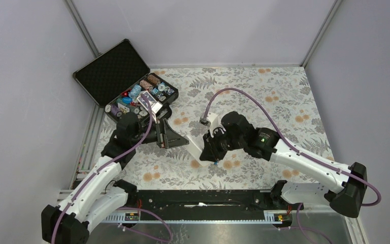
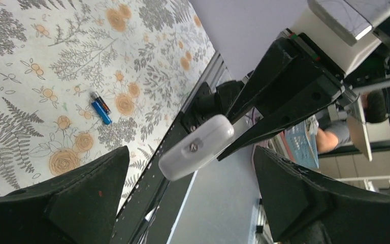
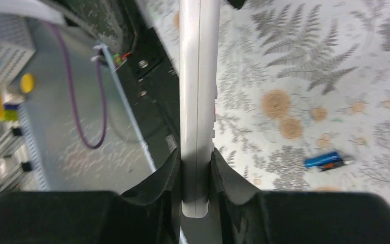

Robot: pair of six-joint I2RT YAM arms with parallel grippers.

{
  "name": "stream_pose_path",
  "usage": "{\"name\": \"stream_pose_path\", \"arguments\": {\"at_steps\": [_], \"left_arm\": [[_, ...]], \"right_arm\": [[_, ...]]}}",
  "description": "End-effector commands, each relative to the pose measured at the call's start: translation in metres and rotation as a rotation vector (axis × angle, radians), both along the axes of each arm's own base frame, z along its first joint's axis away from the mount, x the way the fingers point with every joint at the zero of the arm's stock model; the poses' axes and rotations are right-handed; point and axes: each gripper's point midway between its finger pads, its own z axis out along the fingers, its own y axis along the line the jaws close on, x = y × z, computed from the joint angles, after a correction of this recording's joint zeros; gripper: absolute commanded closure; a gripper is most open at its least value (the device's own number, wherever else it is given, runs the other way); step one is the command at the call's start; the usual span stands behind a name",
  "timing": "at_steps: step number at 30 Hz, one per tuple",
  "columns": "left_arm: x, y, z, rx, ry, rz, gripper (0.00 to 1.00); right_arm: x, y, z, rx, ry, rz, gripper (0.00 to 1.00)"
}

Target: Load the batteries into the remote control

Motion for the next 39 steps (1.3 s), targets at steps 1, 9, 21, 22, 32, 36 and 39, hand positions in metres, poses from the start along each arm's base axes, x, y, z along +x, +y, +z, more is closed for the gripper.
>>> {"name": "stream_pose_path", "arguments": {"at_steps": [1, 9, 21, 22, 32, 36, 39], "left_arm": [[-0.019, 0.003, 0.026, 0.009, -0.146, -0.117, 0.02], [-0.045, 0.004, 0.031, -0.012, -0.189, -0.227, 0.02], [-0.086, -0.003, 0.044, -0.060, -0.255, -0.397, 0.17], [-0.089, -0.003, 0.044, -0.062, -0.255, -0.411, 0.19], [-0.099, -0.007, 0.046, -0.072, -0.262, -0.471, 0.45], [-0.101, -0.007, 0.047, -0.073, -0.266, -0.483, 0.57], [-0.101, -0.008, 0.047, -0.074, -0.266, -0.488, 0.72]], "right_arm": [[-0.036, 0.003, 0.016, 0.096, 0.104, 0.183, 1.00], [-0.063, 0.002, 0.036, 0.197, 0.197, 0.301, 1.00], [-0.077, 0.002, 0.051, 0.251, 0.259, 0.382, 1.00], [-0.078, 0.002, 0.051, 0.252, 0.268, 0.387, 1.00], [-0.083, 0.001, 0.049, 0.259, 0.302, 0.409, 1.00], [-0.082, 0.002, 0.046, 0.253, 0.303, 0.399, 1.00], [-0.080, 0.003, 0.042, 0.242, 0.307, 0.392, 1.00]]}}
